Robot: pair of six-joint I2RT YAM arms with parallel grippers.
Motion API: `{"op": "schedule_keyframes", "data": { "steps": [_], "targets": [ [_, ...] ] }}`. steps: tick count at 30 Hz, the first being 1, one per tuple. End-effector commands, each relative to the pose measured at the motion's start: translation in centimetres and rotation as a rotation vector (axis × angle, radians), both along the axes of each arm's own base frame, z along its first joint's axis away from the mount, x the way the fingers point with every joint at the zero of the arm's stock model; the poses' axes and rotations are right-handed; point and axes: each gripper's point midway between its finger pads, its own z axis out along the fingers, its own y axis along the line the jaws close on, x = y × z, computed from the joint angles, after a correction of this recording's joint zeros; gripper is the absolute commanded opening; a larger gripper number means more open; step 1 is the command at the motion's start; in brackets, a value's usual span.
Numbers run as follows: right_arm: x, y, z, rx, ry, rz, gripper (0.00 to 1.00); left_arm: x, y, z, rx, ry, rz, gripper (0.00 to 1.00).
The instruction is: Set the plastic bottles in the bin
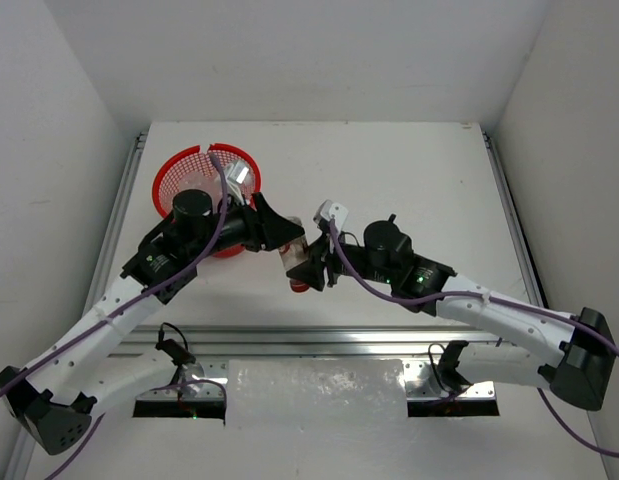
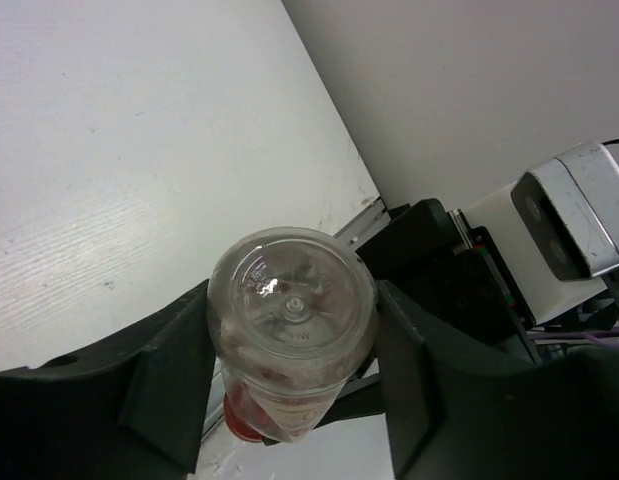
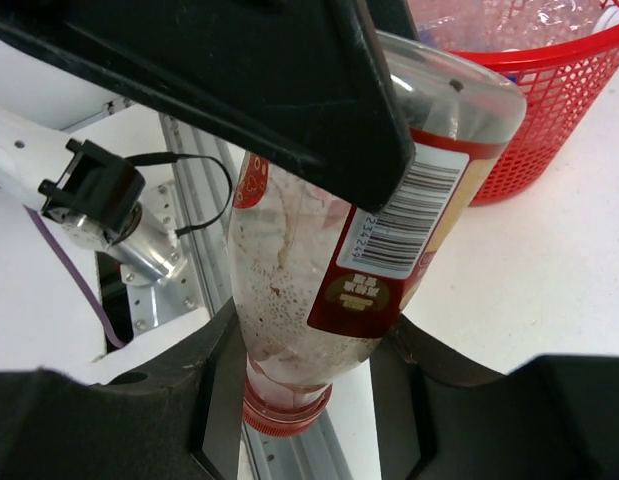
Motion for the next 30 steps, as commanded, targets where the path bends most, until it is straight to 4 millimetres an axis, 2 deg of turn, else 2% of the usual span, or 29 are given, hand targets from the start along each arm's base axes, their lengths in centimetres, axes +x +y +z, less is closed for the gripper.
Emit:
{"op": "schedule_keyframes", "data": {
  "steps": [1, 2, 3, 4, 5, 7, 8, 9, 10, 11, 12, 13, 14, 15, 16, 17, 18, 19, 20, 21, 22, 23, 25, 26, 27, 28, 29, 30],
  "targets": [
    [0.7, 1.3, 6.2, 0.133, -0.108, -0.007, 0.11, -0.4, -1.0, 1.8, -0.056, -0.027, -0.05, 0.49],
    [0.8, 1.4, 6.1, 0.124, -0.106, -0.008, 0.11, -0.7, -1.1, 2.0, -0.062, -0.028, -0.061, 0.23],
    [1.1, 1.5, 6.6, 0.126, -0.112, -0.014, 0.13, -1.1, -1.2, 2.3, -0.07, -0.033, -0.084, 0.07],
    [1.3, 1.5, 6.5, 0.12, -0.111, -0.027, 0.14, -1.3, -1.3, 2.4, -0.074, -0.032, -0.093, 0.0],
    [1.5, 1.5, 6.5, 0.116, -0.112, -0.036, 0.17, -1.4, -1.3, 2.8, -0.079, -0.04, -0.096, 0.0],
    [1.6, 1.4, 6.5, 0.114, -0.113, -0.042, 0.51, -1.1, -0.7, 3.3, -0.073, -0.053, -0.06, 0.0],
    [1.4, 1.2, 6.0, 0.107, -0.11, -0.04, 0.81, -0.9, -0.1, 4.6, -0.072, -0.084, -0.023, 0.0],
    [1.5, 0.9, 5.7, 0.1, -0.109, -0.048, 0.99, 0.4, 1.2, 4.1, -0.025, -0.068, 0.083, 0.0],
    [1.6, 0.4, 5.3, 0.091, -0.106, -0.073, 0.99, 1.1, 2.2, 6.1, -0.019, -0.102, 0.157, 0.0],
    [1.8, -0.1, 5.0, 0.075, -0.101, -0.099, 0.99, 2.3, 4.0, 6.0, 0.029, -0.092, 0.274, 0.0],
    [2.1, -0.7, 4.1, 0.041, -0.082, -0.133, 0.99, 2.9, 4.8, 6.6, 0.047, -0.098, 0.326, 0.0],
    [3.0, -1.7, 3.2, 0.012, -0.075, -0.207, 0.99, 3.4, 6.1, 8.9, 0.042, -0.131, 0.403, 0.0],
    [3.1, -2.3, 2.6, -0.009, -0.067, -0.231, 0.99, 4.7, 7.5, 8.3, 0.099, -0.109, 0.501, 0.0],
    [3.2, -3.3, 2.2, -0.033, -0.063, -0.266, 0.99, 5.2, 8.3, 8.9, 0.115, -0.113, 0.55, 0.0],
    [3.3, -4.0, 1.5, -0.053, -0.056, -0.293, 0.99, 5.6, 9.2, 10.9, 0.109, -0.143, 0.601, 0.0],
    [3.7, -5.0, 1.2, -0.067, -0.06, -0.342, 0.99, 6.6, 9.4, 10.6, 0.143, -0.135, 0.631, 0.0],
    [3.5, -5.9, 1.1, -0.081, -0.058, -0.361, 0.99, 7.3, 10.9, 10.8, 0.181, -0.131, 0.708, 0.0],
    [3.5, -6.6, 0.9, -0.091, -0.059, -0.385, 0.99, 7.6, 12.0, 12.7, 0.179, -0.16, 0.762, 0.0],
    [4.0, -7.6, 0.7, -0.109, -0.063, -0.44, 0.99, 8.8, 13.8, 12.0, 0.255, -0.141, 0.862, 0.0],
    [3.9, -8.6, 0.6, -0.122, -0.057, -0.466, 0.99, 9.3, 16.1, 14.1, 0.256, -0.165, 0.952, 0.0],
    [3.8, -9.0, 0.4, -0.128, -0.056, -0.478, 0.99, 10.6, 17.2, 14.0, 0.294, -0.161, 1.003, 0.0],
    [3.6, -9.5, 0.1, -0.142, -0.049, -0.484, 0.99, 11.6, 20.0, 14.4, 0.314, -0.164, 1.08, 0.0],
    [3.1, -10.0, 0.3, -0.129, -0.046, -0.48, 0.99, 13.5, 22.0, 15.1, 0.37, -0.178, 1.144, 0.0],
    [2.7, -10.3, 0.1, -0.131, -0.044, -0.474, 0.99, 14.0, 23.1, 16.2, 0.391, -0.194, 1.192, 0.0],
    [2.6, -10.5, 0.0, -0.13, -0.043, -0.473, 0.99, 15.9, 23.0, 15.2, 0.441, -0.18, 1.202, 0.0],
    [2.5, -10.6, -0.2, -0.131, -0.038, -0.472, 0.99, 16.6, 23.1, 15.3, 0.476, -0.197, 1.196, 0.0],
    [2.3, -10.7, -0.5, -0.133, -0.036, -0.467, 0.99, 18.1, 22.8, 14.1, 0.515, -0.18, 1.188, 0.0],
    [2.2, -10.7, -0.7, -0.134, -0.035, -0.463, 0.99, 18.9, 22.9, 14.0, 0.53, -0.188, 1.199, 0.0]
  ]
}}
